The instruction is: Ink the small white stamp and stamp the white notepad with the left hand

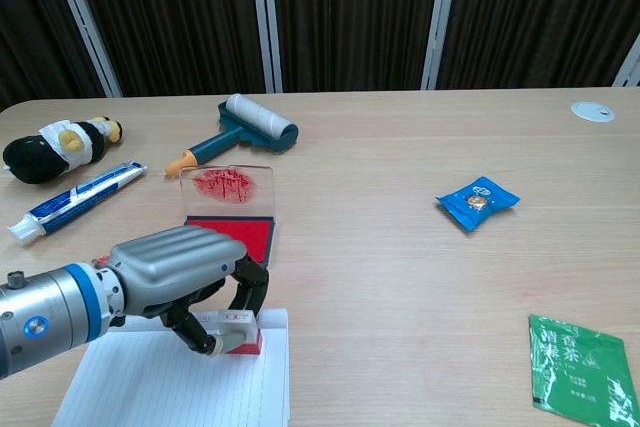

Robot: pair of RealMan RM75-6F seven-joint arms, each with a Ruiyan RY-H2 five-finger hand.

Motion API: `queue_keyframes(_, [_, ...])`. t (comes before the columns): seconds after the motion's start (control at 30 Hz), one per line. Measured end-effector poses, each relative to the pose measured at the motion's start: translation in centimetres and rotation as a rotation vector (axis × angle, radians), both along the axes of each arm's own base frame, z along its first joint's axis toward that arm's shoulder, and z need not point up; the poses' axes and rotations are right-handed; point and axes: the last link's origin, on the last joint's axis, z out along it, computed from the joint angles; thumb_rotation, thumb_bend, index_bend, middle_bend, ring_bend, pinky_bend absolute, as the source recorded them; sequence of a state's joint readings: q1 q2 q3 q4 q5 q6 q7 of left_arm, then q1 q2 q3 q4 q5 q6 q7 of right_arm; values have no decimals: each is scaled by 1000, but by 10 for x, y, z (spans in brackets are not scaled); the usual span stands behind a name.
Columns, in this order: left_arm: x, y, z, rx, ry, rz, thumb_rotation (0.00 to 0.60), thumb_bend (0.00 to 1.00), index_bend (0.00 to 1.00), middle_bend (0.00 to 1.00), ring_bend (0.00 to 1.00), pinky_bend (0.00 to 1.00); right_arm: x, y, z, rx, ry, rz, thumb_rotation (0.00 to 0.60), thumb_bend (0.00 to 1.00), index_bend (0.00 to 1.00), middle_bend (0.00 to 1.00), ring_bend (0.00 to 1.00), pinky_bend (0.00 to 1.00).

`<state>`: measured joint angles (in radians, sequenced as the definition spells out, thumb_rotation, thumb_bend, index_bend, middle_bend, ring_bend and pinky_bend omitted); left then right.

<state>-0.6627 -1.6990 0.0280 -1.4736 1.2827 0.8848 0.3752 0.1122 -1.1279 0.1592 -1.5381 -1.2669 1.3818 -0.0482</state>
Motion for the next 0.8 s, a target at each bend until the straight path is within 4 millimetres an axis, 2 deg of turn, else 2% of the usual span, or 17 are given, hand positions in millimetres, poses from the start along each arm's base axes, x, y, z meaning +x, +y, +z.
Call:
queue_keyframes(0.33, [12,7,19,23,-83,16,600,405,627,578,836,801,1,1,0,-2,-1,3,600,0,0,0,0,0])
queue_keyframes(0.57, [23,17,54,61,-173,36,600,406,627,578,836,800,3,1,0,-2,0,8,600,0,0,0,0,0])
queue_keyframes(0.7, [21,26,72,98,-195,59,600,406,626,577,836,800,4,2,0,-1,0,12,600,0,0,0,0,0])
queue_keyframes(0.8, [11,33,80,120,-188,88,600,405,624,575,836,800,5,2,-1,2,1,15,600,0,0,0,0,0])
